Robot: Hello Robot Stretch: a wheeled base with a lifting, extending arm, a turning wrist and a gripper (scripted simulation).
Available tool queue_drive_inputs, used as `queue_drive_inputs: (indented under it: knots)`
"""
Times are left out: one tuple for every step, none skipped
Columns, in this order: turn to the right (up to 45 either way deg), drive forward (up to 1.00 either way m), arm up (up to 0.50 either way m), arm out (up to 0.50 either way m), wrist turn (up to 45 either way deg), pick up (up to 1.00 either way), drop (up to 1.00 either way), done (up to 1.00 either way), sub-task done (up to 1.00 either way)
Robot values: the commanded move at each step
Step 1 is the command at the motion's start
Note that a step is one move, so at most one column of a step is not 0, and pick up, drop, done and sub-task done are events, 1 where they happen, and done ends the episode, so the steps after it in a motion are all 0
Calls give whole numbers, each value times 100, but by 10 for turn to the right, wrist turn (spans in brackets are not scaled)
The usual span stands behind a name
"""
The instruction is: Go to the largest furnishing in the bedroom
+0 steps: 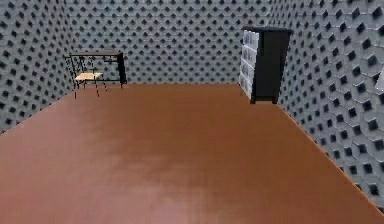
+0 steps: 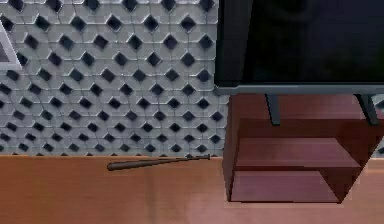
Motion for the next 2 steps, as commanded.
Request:
queue_drive_inputs:
  knots:
    - [-180,0,0,0,0,0,0,0,0]
    - [0,100,0,0,0,0,0,0,0]
